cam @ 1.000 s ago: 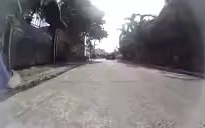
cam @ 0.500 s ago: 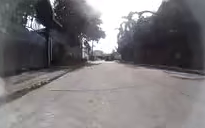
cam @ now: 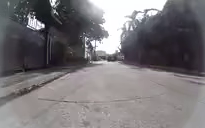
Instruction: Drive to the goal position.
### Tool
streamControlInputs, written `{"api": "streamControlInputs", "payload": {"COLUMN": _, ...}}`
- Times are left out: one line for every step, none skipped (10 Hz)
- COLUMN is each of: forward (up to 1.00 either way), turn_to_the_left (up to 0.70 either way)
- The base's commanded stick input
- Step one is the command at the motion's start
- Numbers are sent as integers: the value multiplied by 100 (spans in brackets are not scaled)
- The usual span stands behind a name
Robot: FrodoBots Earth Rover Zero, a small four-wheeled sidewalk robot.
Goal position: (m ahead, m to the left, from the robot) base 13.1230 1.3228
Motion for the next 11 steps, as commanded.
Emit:
{"api": "streamControlInputs", "payload": {"forward": 100, "turn_to_the_left": 0}}
{"api": "streamControlInputs", "payload": {"forward": 100, "turn_to_the_left": 0}}
{"api": "streamControlInputs", "payload": {"forward": 100, "turn_to_the_left": 0}}
{"api": "streamControlInputs", "payload": {"forward": 100, "turn_to_the_left": 0}}
{"api": "streamControlInputs", "payload": {"forward": 100, "turn_to_the_left": 0}}
{"api": "streamControlInputs", "payload": {"forward": 100, "turn_to_the_left": 0}}
{"api": "streamControlInputs", "payload": {"forward": 100, "turn_to_the_left": 0}}
{"api": "streamControlInputs", "payload": {"forward": 100, "turn_to_the_left": 5}}
{"api": "streamControlInputs", "payload": {"forward": 100, "turn_to_the_left": 2}}
{"api": "streamControlInputs", "payload": {"forward": 100, "turn_to_the_left": 0}}
{"api": "streamControlInputs", "payload": {"forward": 100, "turn_to_the_left": 0}}
